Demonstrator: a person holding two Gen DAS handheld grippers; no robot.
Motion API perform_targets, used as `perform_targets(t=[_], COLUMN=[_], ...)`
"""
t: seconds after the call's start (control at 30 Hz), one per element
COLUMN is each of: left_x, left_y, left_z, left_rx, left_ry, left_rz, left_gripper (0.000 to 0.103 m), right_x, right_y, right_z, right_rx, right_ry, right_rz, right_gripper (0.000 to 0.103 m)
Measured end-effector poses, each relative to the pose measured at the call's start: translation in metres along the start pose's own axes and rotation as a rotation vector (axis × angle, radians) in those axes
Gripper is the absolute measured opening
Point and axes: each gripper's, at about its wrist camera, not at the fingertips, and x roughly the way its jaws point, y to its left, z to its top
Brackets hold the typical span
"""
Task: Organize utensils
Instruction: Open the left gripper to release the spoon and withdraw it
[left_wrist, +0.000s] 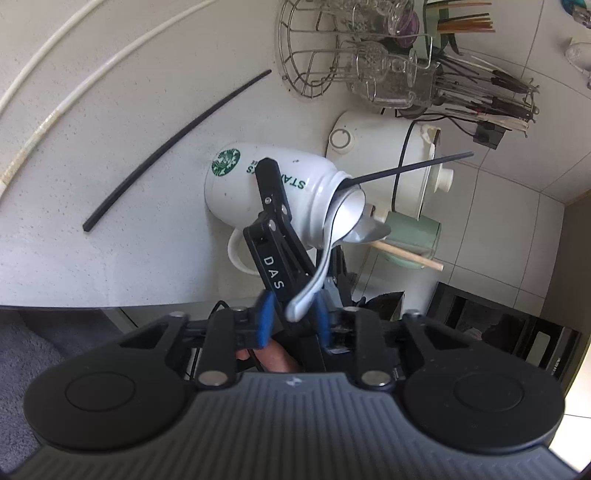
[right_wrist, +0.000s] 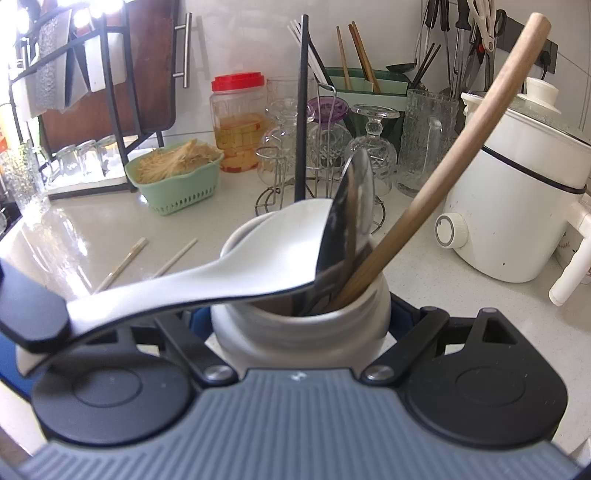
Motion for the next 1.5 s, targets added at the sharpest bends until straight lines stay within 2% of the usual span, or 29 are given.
perform_targets(t=[0.2,0.47,0.67,1.03,1.17,1.33,1.5], left_x=[-0.012,-0.029,-0.031,-0.009,0.002,0.023,0.038], left_y=[-0.021,-0.067,-0.109,-0.179,-0.191,-0.204,-0.203], left_z=[-0.001,0.002,0.002,0.011,0.015,0.017,0.019], left_rx=[0.053,0.095,0.12,0.17,0.168,0.216,0.243], left_ry=[-0.022,-0.034,-0.038,-0.056,-0.062,-0.064,-0.058], left_rz=[0.025,0.127,0.238,0.407,0.435,0.48,0.496], left_gripper=[0.013,0.008,0.007,0.006,0.006,0.007,0.008], right_x=[0.001,0.002,0.001,0.001,0.0,-0.001,-0.001], right_y=[0.003,0.004,0.005,0.005,0.005,0.004,0.003], right_z=[0.0,-0.001,-0.002,-0.005,-0.005,-0.005,-0.004], right_rx=[-0.02,-0.029,-0.029,-0.03,-0.026,-0.023,-0.019], right_ry=[0.002,0.002,-0.003,-0.016,-0.015,-0.017,-0.017], right_rz=[-0.009,-0.012,-0.018,-0.019,-0.014,-0.01,-0.005], right_gripper=[0.091,0.091,0.091,0.091,0.091,0.091,0.091])
